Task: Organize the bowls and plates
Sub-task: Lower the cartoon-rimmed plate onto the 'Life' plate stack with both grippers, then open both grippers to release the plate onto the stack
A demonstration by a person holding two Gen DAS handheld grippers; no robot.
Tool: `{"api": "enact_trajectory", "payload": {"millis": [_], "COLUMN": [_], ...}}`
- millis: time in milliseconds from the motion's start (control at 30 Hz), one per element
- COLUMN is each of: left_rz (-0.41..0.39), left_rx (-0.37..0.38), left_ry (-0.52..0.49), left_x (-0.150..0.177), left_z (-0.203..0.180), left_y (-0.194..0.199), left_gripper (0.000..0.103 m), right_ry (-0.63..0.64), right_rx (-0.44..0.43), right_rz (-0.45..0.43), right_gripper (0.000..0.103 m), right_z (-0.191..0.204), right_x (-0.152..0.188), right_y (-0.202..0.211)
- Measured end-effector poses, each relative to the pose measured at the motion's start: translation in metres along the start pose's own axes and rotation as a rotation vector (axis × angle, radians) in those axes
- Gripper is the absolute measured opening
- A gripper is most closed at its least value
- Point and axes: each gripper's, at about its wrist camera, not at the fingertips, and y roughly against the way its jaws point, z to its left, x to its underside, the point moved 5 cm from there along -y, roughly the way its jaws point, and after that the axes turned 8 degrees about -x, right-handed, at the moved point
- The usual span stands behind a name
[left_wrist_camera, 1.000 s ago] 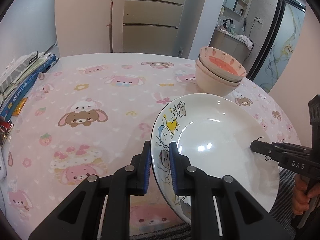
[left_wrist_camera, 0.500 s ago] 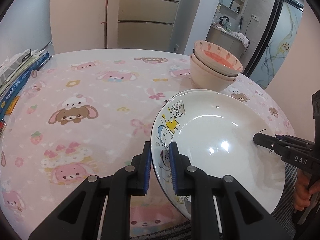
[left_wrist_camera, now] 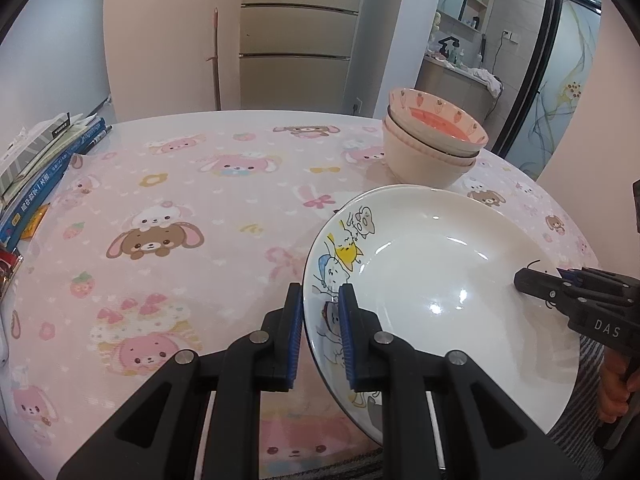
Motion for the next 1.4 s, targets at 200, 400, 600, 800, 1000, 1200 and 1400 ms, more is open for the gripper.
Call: {"api": "enact_trajectory", "payload": {"millis": [200,400,600,800,1000,1200,1400], "left_rz": [-0.003,-0.008,-0.009,-0.004,-0.013,-0.029,-0.137], "left_rx": [-0.004,0.019,0.015,0.013,0.000,-0.003,-0.038], "left_ry": [0.004,0.027,0.024,0.011,-0.004,-0.006,-0.022], "left_x": [0.000,-0.001,0.000,0.002,0.002,0.001,-0.005], "left_z": [0.001,0.005,0.004,0.000,-0.002,-0.001,-0.005], "left_y": [0.001,0.001,0.001,0.001,0.002,0.005,0.023], "left_gripper": [0.013,0.011,0.011,0.012,0.011,0.011,0.014], "right_ry": [0.015,0.024,0.071,0.145,0.183,0.230,0.244], "right_rx": [0.011,0.018,0.059,0.169,0.222,0.250,0.233], "right_rz": [-0.004,-0.002,-0.014,-0.055,-0.061,-0.098,-0.169], "right_gripper": [0.025,0.025,0.025,0.023,0.021,0.021,0.021], "right_z": [0.000,0.001,0.003,0.007,0.006,0.011,0.017], "right_x": [0.000,0.000,0.001,0.001,0.000,0.000,-0.005], "right_y": [0.001,0.003,0.005,0.006,0.002,0.007,0.019]}}
